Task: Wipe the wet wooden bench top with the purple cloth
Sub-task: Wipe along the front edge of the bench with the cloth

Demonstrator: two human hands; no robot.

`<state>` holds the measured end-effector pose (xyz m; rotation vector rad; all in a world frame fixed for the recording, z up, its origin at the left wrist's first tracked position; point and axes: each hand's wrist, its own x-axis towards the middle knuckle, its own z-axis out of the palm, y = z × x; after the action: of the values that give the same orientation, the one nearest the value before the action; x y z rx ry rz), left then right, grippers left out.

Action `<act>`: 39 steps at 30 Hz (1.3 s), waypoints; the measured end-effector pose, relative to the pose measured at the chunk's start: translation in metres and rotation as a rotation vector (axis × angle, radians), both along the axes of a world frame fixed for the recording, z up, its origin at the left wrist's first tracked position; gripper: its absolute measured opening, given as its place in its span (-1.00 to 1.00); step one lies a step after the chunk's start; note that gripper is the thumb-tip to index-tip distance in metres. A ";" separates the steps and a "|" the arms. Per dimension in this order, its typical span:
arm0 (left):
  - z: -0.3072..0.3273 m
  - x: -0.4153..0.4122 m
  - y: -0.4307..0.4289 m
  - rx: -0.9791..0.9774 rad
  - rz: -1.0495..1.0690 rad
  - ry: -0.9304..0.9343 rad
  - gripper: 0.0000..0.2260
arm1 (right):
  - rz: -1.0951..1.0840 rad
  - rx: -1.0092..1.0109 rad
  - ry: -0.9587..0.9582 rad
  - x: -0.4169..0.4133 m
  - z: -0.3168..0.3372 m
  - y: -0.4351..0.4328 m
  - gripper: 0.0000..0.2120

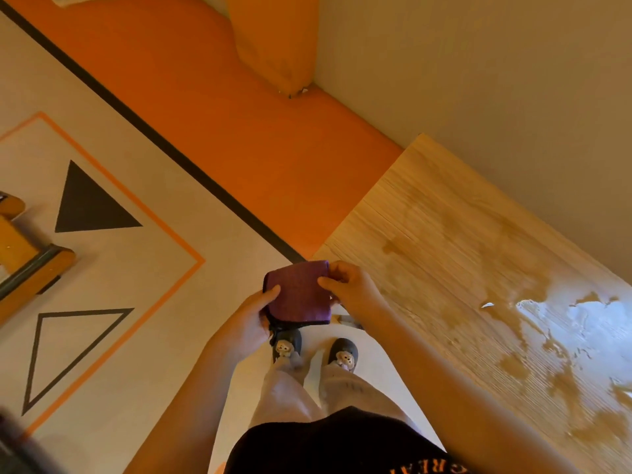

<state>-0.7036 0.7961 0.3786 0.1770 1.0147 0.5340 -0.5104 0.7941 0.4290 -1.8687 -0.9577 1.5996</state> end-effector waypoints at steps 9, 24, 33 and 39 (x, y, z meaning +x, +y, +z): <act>-0.020 0.025 0.011 0.171 0.260 0.515 -0.70 | 0.379 0.389 -0.822 0.027 -0.047 -0.012 -0.58; -0.014 0.092 0.048 0.385 0.074 0.605 -0.68 | 0.467 0.415 -0.906 0.044 -0.055 0.013 -0.55; -0.007 0.092 0.053 0.739 -0.559 0.807 -0.70 | 0.441 0.442 -0.848 0.042 -0.068 0.008 -0.50; -0.009 0.083 0.063 0.658 -0.694 0.740 -0.67 | 0.445 0.435 -0.907 0.038 -0.067 0.009 -0.45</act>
<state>-0.6209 0.8591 0.3700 1.3370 1.3569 0.1262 -0.4719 0.8027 0.3619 -2.1325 -2.0151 0.5527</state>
